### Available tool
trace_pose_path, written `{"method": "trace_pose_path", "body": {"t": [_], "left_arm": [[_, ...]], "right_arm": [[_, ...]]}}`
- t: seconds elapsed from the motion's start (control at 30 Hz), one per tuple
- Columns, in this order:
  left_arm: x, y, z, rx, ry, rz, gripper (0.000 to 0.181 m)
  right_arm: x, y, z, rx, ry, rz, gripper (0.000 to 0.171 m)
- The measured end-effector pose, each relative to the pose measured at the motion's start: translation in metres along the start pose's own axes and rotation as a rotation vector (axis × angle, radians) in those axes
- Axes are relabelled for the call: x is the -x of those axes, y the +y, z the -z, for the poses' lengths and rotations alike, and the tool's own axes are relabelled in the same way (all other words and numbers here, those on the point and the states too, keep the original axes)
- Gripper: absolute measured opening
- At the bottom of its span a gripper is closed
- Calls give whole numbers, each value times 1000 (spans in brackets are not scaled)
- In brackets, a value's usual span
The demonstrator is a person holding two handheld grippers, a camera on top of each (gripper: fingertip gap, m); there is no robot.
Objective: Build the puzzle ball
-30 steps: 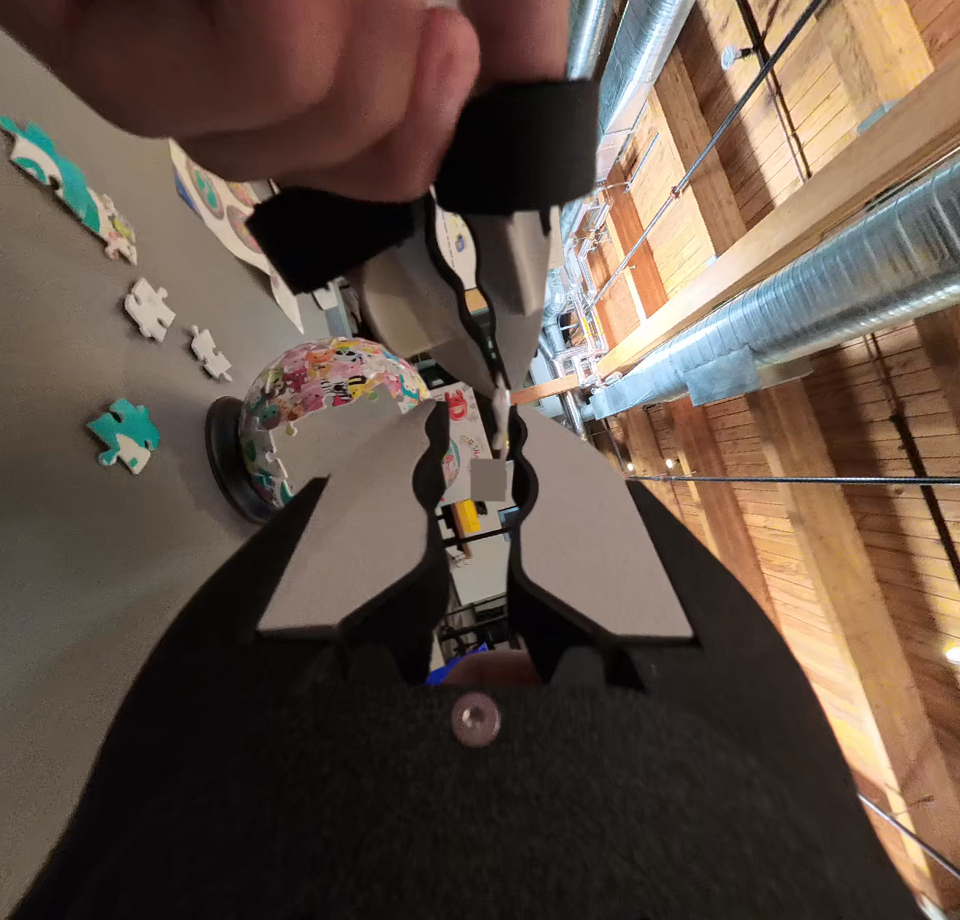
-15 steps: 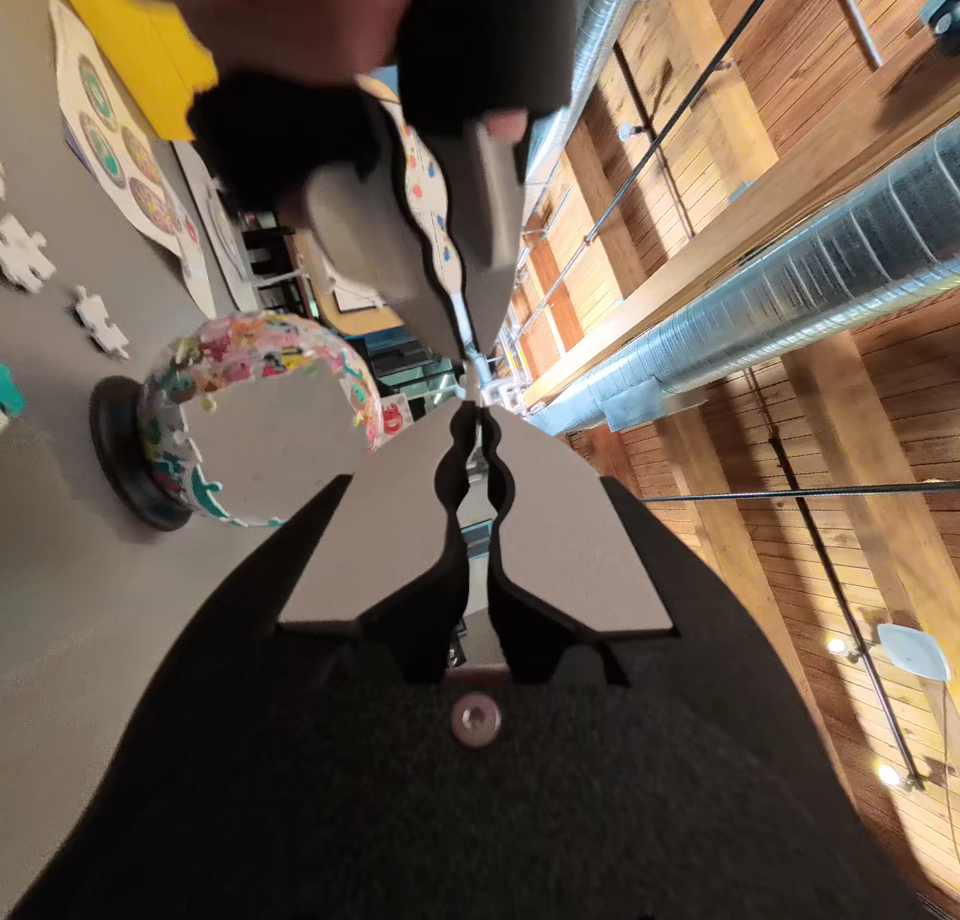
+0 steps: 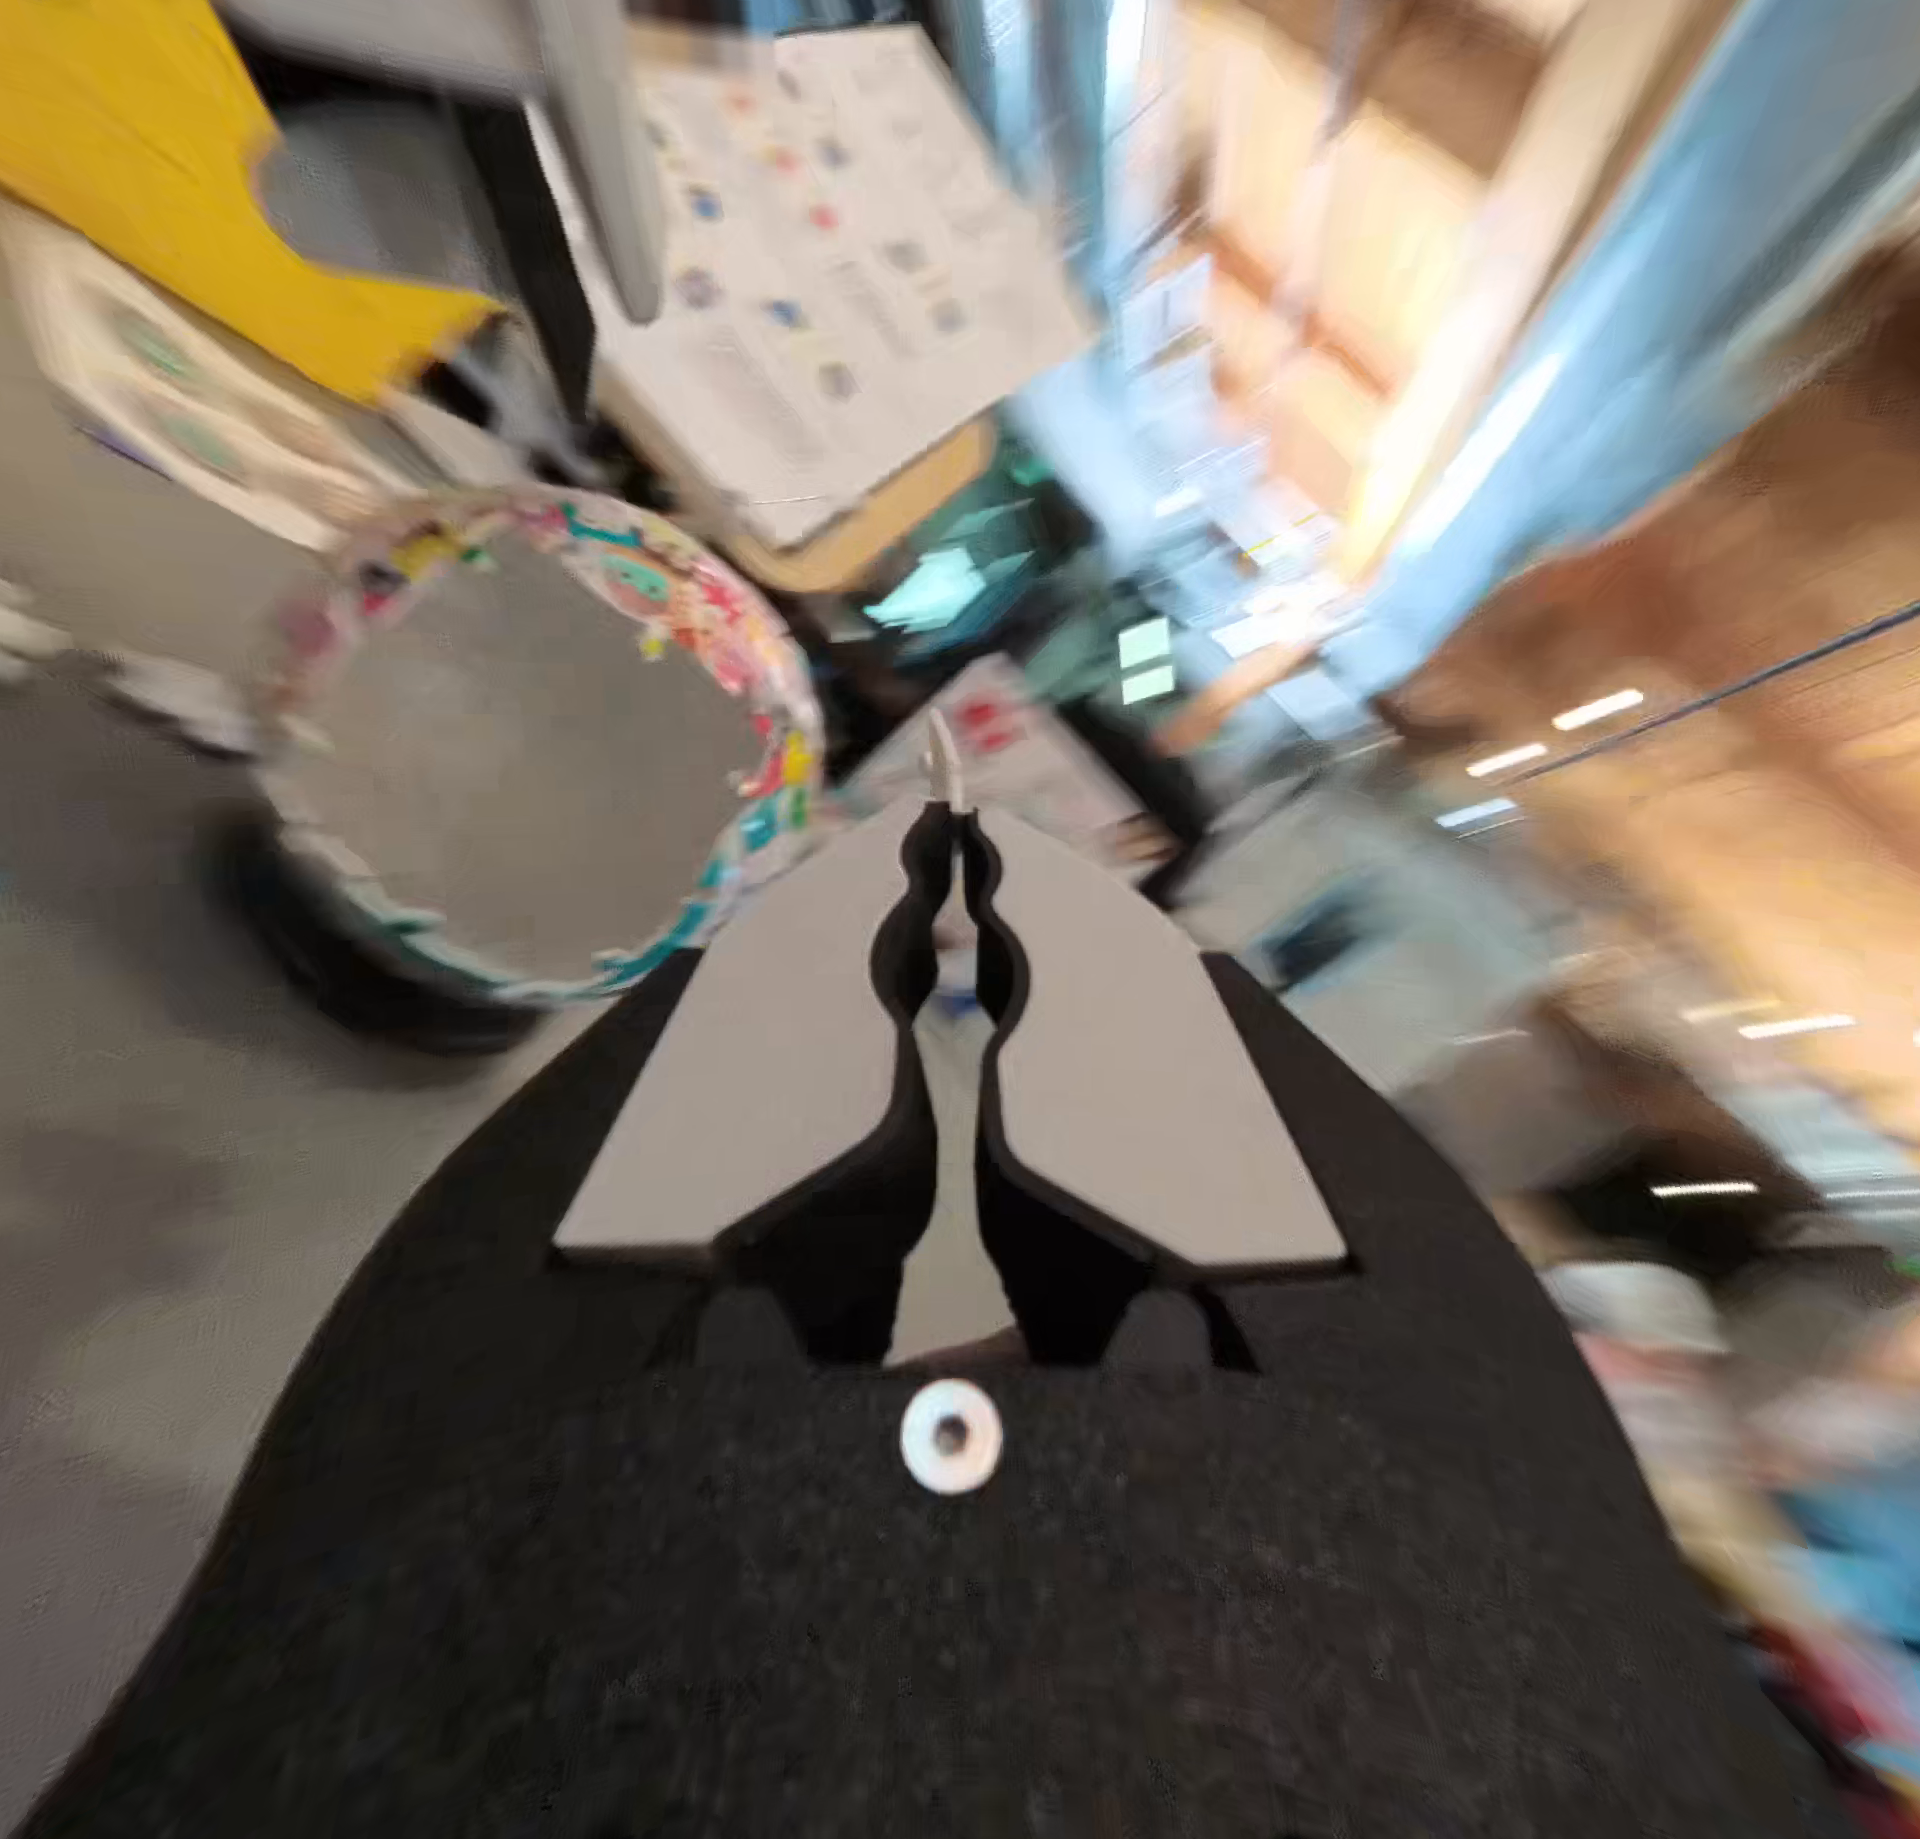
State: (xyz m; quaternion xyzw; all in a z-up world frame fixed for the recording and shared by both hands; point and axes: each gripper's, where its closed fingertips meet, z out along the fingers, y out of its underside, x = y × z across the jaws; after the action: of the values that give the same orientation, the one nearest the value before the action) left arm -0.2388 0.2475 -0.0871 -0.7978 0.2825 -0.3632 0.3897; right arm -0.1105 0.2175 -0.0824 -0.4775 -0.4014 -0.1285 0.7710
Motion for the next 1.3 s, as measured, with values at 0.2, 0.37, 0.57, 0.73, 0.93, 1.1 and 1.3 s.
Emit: {"method": "trace_pose_path", "body": {"t": [0.2, 0.37, 0.57, 0.73, 0.93, 1.1, 1.3], "left_arm": [[14, 18, 0, 77, 54, -98, 102], [9, 26, -2, 78, 138, -116, 111], [8, 7, 6, 66, 214, -174, 110], [29, 10, -2, 156, 258, -260, 108], [26, 2, -22, 247, 316, -376, 117], [18, 2, -31, 292, 362, -413, 112], [12, 0, -36, 255, 449, -328, 107]], "right_arm": [[43, 26, 56, 299, -702, -312, 2], [93, 9, 78, 396, -1013, -599, 2], [123, 11, 89, 702, -1401, -1209, 2], [126, 39, 99, 900, -1514, -1125, 4], [110, 53, 72, 926, -1430, -1091, 37], [83, 18, 21, 667, -1127, -1356, 84], [121, 3, 4, 680, -1060, -1498, 107]]}}
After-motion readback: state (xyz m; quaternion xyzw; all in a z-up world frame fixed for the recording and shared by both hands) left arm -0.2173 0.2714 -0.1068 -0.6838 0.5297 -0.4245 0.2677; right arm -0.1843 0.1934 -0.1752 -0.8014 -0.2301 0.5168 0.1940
